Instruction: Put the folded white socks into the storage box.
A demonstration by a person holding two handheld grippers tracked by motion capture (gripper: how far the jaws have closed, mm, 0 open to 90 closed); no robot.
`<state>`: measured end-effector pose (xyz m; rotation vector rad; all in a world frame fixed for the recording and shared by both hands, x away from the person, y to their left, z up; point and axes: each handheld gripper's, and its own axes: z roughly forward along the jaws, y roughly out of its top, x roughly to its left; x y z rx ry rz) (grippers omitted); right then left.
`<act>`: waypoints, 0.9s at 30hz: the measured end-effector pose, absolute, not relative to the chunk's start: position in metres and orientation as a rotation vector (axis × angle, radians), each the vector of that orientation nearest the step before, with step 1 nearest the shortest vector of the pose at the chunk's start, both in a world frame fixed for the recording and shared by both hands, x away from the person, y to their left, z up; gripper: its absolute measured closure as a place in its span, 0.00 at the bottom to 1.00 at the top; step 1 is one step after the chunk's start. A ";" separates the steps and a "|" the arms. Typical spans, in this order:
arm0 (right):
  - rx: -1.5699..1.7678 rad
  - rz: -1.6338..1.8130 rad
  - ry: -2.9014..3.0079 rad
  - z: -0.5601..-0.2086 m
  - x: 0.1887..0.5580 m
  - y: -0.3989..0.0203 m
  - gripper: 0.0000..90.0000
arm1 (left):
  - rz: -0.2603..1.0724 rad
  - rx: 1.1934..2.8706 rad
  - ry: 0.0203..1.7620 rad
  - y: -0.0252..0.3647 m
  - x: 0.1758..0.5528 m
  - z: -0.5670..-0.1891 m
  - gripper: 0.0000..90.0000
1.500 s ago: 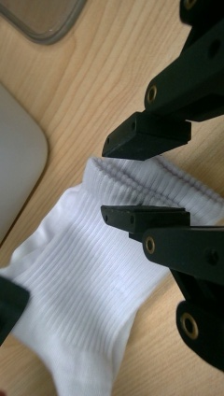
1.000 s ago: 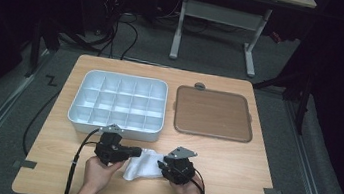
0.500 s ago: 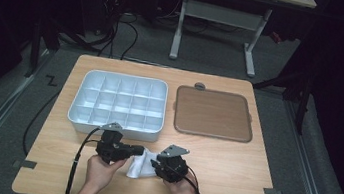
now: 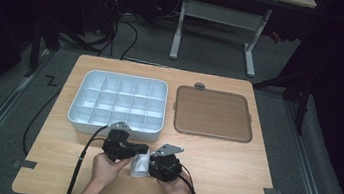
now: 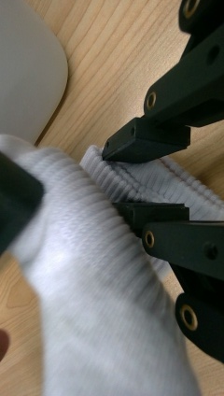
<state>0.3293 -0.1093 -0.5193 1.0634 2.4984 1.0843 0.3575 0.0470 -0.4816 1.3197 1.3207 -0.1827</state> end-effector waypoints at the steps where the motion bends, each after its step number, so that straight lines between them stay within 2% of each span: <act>1: 1.074 1.089 2.498 -0.519 0.329 -0.110 0.76 | -0.181 1.327 1.318 0.046 0.357 -0.483 0.95; 8: 1.088 1.134 2.458 -0.513 0.323 -0.124 0.71 | -0.166 1.329 1.321 0.045 0.358 -0.484 0.95; 15: 1.102 1.117 2.453 -0.511 0.320 -0.136 0.73 | -0.164 1.334 1.322 0.043 0.358 -0.486 0.95; 27: 1.094 1.080 2.505 -0.523 0.328 -0.132 0.75 | -0.172 1.337 1.318 0.035 0.360 -0.486 0.95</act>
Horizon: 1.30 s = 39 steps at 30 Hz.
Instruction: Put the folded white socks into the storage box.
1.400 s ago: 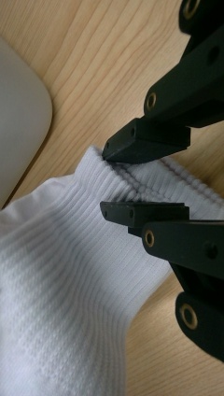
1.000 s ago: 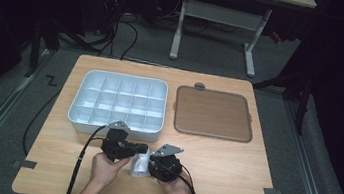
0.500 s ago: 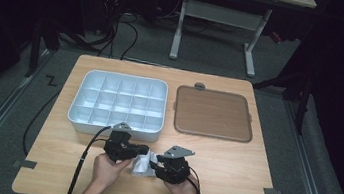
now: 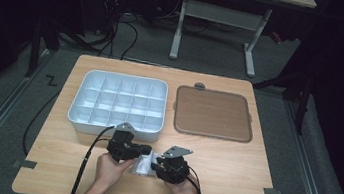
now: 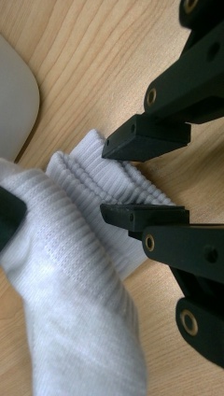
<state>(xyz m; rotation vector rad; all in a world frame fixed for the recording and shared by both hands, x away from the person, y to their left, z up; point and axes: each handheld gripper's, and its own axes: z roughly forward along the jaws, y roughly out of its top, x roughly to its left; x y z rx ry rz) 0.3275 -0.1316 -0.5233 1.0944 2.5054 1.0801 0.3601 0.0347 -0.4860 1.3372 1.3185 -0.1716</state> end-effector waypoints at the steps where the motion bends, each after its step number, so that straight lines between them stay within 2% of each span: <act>1: 1.093 1.079 2.508 -0.523 0.328 -0.132 0.75 | -0.171 1.336 1.319 0.033 0.360 -0.486 0.95; 19: 1.086 1.069 2.510 -0.524 0.329 -0.131 0.75 | -0.122 1.393 1.310 0.022 0.365 -0.505 0.95; 39: 1.082 1.108 2.496 -0.529 0.337 -0.126 0.75 | -0.056 1.395 1.287 0.031 0.374 -0.518 0.96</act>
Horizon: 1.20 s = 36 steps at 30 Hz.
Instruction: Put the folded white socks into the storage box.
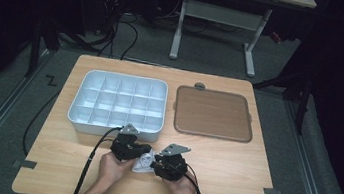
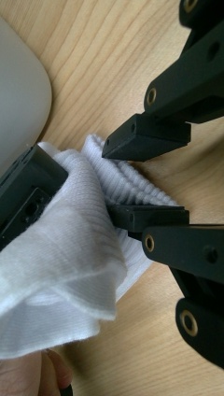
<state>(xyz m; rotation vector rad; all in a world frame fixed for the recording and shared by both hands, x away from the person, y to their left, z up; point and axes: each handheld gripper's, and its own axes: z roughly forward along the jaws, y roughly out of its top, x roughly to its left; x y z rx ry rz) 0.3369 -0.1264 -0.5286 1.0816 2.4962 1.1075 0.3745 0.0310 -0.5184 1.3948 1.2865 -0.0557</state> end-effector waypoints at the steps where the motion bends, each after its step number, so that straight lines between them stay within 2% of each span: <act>1: 1.079 1.098 2.500 -0.528 0.338 -0.125 0.75 | -0.048 1.398 1.286 0.031 0.375 -0.518 0.95; 4: 1.074 1.073 2.500 -0.526 0.342 -0.122 0.73 | -0.014 1.415 1.276 0.031 0.375 -0.516 0.95; 9: 1.118 1.093 2.486 -0.525 0.343 -0.125 0.68 | -0.035 1.382 1.273 0.035 0.375 -0.512 0.91; 12: 1.124 1.100 2.472 -0.522 0.340 -0.128 0.67 | -0.031 1.368 1.271 0.036 0.375 -0.509 0.84; 14: 1.122 1.102 2.470 -0.520 0.338 -0.130 0.67 | -0.030 1.352 1.286 0.036 0.375 -0.508 0.76; 16: 1.131 1.115 2.466 -0.517 0.336 -0.132 0.68 | -0.020 1.353 1.284 0.037 0.375 -0.507 0.74; 24: 1.133 1.125 2.450 -0.511 0.331 -0.144 0.76 | -0.025 1.339 1.273 0.037 0.372 -0.500 0.62; 30: 1.108 1.129 2.451 -0.504 0.324 -0.149 0.84 | -0.021 1.336 1.266 0.038 0.371 -0.497 0.60; 36: 1.078 1.161 2.438 -0.497 0.317 -0.151 0.87 | -0.021 1.309 1.257 0.043 0.369 -0.491 0.58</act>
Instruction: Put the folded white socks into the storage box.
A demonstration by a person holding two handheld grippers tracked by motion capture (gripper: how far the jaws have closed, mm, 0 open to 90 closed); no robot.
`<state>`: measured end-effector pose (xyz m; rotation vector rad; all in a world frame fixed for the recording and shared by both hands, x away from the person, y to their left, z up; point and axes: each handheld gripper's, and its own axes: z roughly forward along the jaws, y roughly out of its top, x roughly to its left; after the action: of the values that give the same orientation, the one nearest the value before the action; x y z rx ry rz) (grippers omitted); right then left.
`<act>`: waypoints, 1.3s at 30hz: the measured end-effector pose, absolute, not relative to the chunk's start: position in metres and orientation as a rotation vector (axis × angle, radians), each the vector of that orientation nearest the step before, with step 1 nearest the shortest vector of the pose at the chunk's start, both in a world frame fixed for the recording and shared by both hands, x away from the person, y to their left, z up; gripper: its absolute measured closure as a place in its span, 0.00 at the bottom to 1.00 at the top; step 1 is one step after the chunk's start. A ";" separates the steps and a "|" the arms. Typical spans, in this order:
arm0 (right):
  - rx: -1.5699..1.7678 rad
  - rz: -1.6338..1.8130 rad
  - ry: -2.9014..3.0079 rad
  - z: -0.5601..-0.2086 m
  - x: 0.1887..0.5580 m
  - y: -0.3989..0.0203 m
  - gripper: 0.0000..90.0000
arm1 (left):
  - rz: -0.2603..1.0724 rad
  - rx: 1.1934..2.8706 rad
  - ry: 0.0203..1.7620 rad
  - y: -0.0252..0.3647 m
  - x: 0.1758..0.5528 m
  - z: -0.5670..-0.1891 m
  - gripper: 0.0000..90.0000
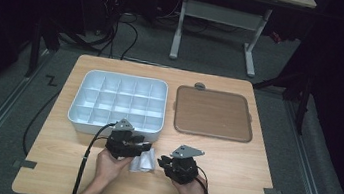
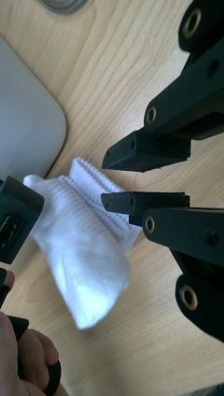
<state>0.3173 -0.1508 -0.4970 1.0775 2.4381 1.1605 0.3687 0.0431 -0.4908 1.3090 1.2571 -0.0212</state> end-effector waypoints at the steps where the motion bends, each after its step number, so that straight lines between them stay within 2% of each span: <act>1: 1.075 1.169 2.435 -0.495 0.316 -0.151 0.88 | -0.020 1.302 1.260 0.044 0.368 -0.490 0.58; 11: 1.026 1.214 2.413 -0.478 0.309 -0.150 0.89 | 0.011 1.304 1.258 0.064 0.359 -0.481 0.57; 17: 0.987 1.234 2.418 -0.470 0.307 -0.143 0.89 | 0.057 1.321 1.280 0.078 0.351 -0.488 0.61; 26: 0.901 1.271 2.444 -0.460 0.307 -0.117 0.89 | 0.067 1.373 1.280 0.073 0.347 -0.501 0.63; 33: 0.891 1.244 2.483 -0.467 0.312 -0.103 0.89 | 0.081 1.415 1.274 0.065 0.346 -0.507 0.65; 39: 0.936 1.155 2.507 -0.483 0.317 -0.109 0.89 | 0.110 1.457 1.273 0.058 0.346 -0.512 0.65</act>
<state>0.3172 -0.1088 -0.4835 0.9361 2.5071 1.1550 0.3464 0.0581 -0.5122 1.4572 1.2733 0.1095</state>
